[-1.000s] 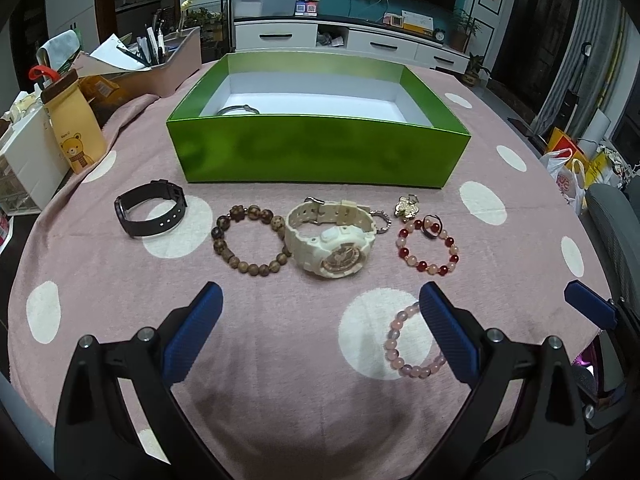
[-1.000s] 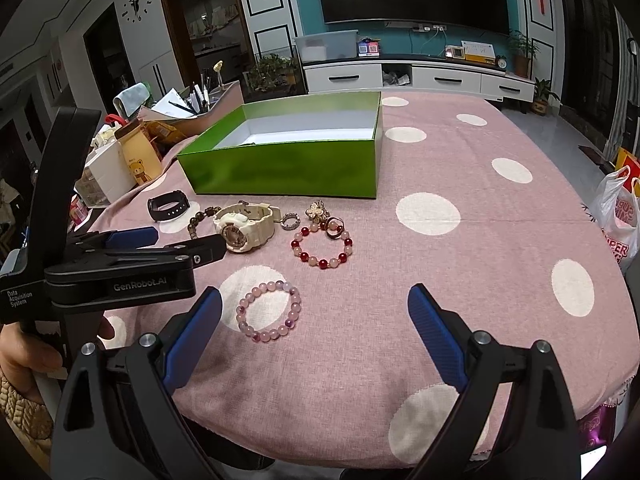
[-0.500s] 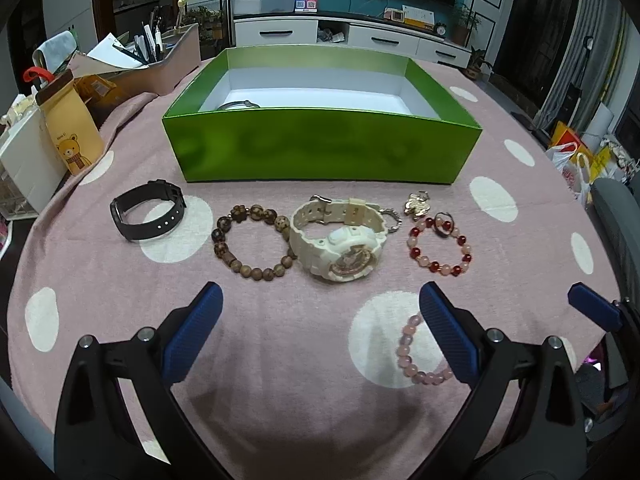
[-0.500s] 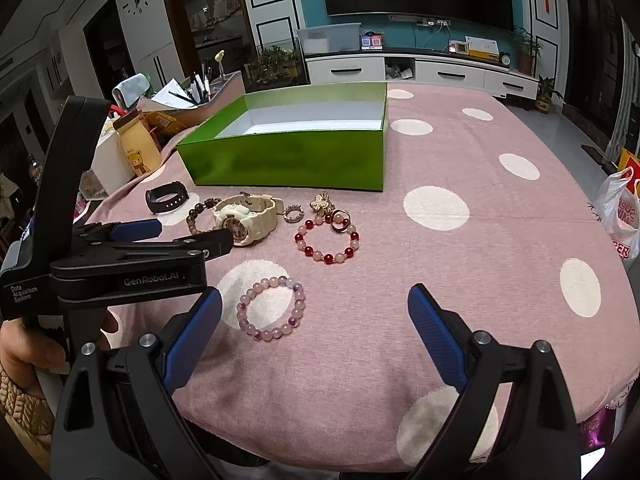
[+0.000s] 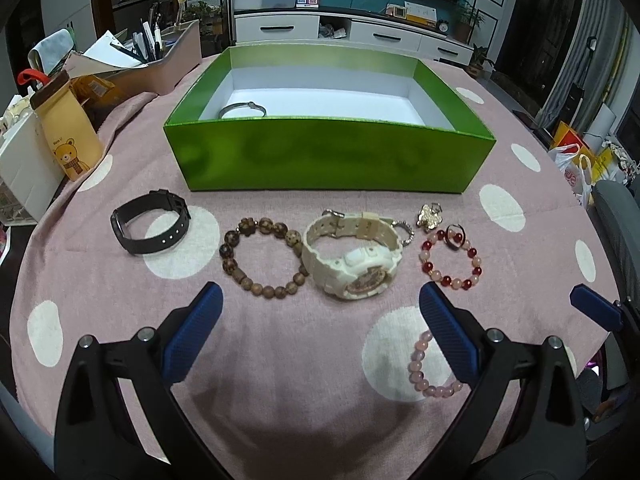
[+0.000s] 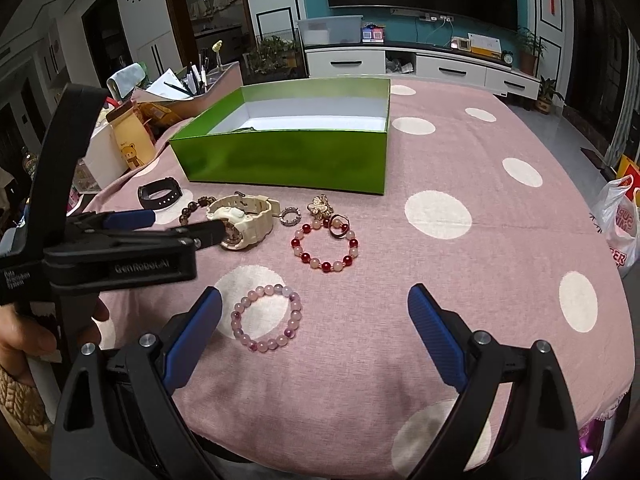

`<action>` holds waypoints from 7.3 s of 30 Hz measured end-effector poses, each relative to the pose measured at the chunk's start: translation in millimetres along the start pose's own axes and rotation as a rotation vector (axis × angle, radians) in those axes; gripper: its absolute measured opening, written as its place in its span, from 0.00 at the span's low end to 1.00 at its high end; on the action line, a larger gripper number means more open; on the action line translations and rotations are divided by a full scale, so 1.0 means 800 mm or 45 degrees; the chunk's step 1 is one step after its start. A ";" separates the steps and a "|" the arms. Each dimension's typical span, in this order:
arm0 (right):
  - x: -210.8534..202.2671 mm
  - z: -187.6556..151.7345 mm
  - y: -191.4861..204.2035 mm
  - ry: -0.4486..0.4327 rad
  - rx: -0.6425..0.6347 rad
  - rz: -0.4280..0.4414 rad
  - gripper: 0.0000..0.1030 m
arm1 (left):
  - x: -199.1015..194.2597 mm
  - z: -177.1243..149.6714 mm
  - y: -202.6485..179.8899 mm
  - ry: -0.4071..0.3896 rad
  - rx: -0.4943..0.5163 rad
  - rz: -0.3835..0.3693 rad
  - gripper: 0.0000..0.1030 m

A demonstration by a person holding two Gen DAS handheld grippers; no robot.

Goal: Organize jewelry
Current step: 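Withdraw both tools from the box back over the remaining jewelry, then grasp the white wristwatch with the left tool while the right tool grasps the pink bead bracelet, then lower watch and pink bracelet into the green box and open both tools, then move the left tool toward the black smartwatch band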

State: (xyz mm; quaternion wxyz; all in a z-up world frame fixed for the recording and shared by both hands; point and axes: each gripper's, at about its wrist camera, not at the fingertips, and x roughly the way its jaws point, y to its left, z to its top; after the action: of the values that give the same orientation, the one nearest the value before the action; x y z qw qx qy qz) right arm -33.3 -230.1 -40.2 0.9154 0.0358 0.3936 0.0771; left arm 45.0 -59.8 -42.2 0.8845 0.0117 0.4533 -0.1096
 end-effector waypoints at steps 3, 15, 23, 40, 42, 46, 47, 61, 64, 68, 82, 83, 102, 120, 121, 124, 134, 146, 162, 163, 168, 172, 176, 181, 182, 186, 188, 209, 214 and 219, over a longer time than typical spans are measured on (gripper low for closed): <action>-0.003 0.002 -0.008 -0.001 0.022 0.020 0.91 | 0.001 0.003 0.003 0.005 -0.006 -0.001 0.97; 0.005 -0.002 -0.046 0.055 0.052 0.162 0.91 | 0.001 -0.013 0.004 0.035 0.023 -0.024 0.97; 0.031 0.001 -0.024 0.124 -0.019 0.225 0.63 | 0.009 -0.008 0.011 0.042 -0.027 -0.067 0.91; 0.067 -0.016 0.028 0.144 -0.315 0.065 0.26 | 0.049 0.053 0.026 0.241 -0.295 -0.126 0.35; 0.067 -0.016 0.029 0.135 -0.316 0.070 0.22 | 0.055 0.058 0.021 0.265 -0.271 -0.119 0.29; 0.064 -0.019 0.029 0.113 -0.308 0.080 0.14 | 0.071 0.061 0.017 0.314 -0.269 -0.089 0.24; 0.063 -0.020 0.029 0.102 -0.307 0.082 0.11 | 0.072 0.060 0.018 0.316 -0.264 -0.075 0.19; 0.041 -0.015 0.005 -0.058 -0.199 0.111 0.07 | 0.050 0.049 0.012 0.236 -0.204 -0.006 0.06; 0.028 -0.010 -0.001 -0.100 -0.185 0.111 0.07 | 0.034 0.051 0.010 0.199 -0.201 -0.015 0.06; 0.009 -0.003 -0.002 -0.166 -0.184 0.099 0.07 | 0.015 0.056 0.013 0.144 -0.204 -0.019 0.06; -0.026 0.023 -0.007 -0.291 -0.174 0.074 0.07 | -0.027 0.064 0.012 0.052 -0.218 -0.045 0.06; -0.027 0.024 -0.007 -0.296 -0.173 0.072 0.07 | -0.030 0.064 0.012 0.048 -0.217 -0.047 0.06; -0.045 0.083 0.000 -0.381 -0.170 0.044 0.07 | -0.065 0.077 0.033 -0.052 -0.217 -0.090 0.07; -0.030 0.180 0.013 -0.411 -0.191 0.093 0.07 | -0.059 0.140 0.055 -0.129 -0.165 -0.084 0.07; -0.026 0.187 0.012 -0.408 -0.188 0.096 0.07 | -0.055 0.145 0.056 -0.129 -0.163 -0.084 0.07; -0.012 0.203 0.011 -0.396 -0.178 0.105 0.07 | -0.041 0.163 0.057 -0.128 -0.161 -0.069 0.07; 0.073 0.231 -0.014 -0.235 -0.124 0.110 0.07 | 0.035 0.207 0.054 -0.046 -0.150 -0.062 0.08; 0.158 0.227 -0.027 -0.015 -0.042 0.101 0.07 | 0.112 0.207 0.043 0.095 -0.106 0.014 0.11; 0.097 0.199 -0.058 -0.114 0.087 0.085 0.41 | 0.051 0.196 0.063 -0.013 -0.099 0.028 0.66; 0.091 0.195 -0.060 -0.120 0.096 0.093 0.42 | 0.043 0.191 0.069 -0.019 -0.105 0.036 0.68; 0.062 0.177 -0.069 -0.152 0.132 0.103 0.47 | 0.013 0.164 0.104 -0.022 -0.152 0.058 0.72; 0.045 0.164 -0.071 -0.156 0.149 0.121 0.47 | -0.015 0.136 0.137 -0.038 -0.240 0.091 0.72; 0.031 0.149 -0.067 -0.153 0.136 0.129 0.47 | -0.035 0.105 0.164 -0.039 -0.329 0.103 0.72; 0.017 0.130 -0.060 -0.133 0.118 0.141 0.47 | -0.046 0.064 0.187 -0.015 -0.426 0.091 0.72; 0.015 0.126 -0.058 -0.129 0.113 0.141 0.47 | -0.046 0.057 0.189 -0.006 -0.442 0.089 0.72; 0.011 0.104 -0.052 -0.084 0.081 0.135 0.47 | -0.043 0.028 0.196 0.039 -0.493 0.085 0.72; 0.013 0.092 -0.052 -0.057 0.068 0.118 0.47 | -0.040 0.016 0.196 0.061 -0.504 0.084 0.72; 0.063 0.045 -0.033 0.094 0.024 0.128 0.47 | -0.012 0.000 0.195 0.094 -0.550 0.108 0.72; 0.079 0.052 -0.027 0.097 0.009 0.143 0.47 | 0.003 0.015 0.205 0.091 -0.594 0.153 0.57; 0.103 0.062 -0.018 0.099 -0.026 0.140 0.46 | 0.022 0.033 0.203 0.092 -0.570 0.175 0.50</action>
State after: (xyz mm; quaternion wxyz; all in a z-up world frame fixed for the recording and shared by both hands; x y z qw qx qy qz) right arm 59.7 -230.5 -66.8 0.8941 0.0450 0.4255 0.1325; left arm 109.6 92.4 -53.4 0.8537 -0.1501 0.4957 0.0545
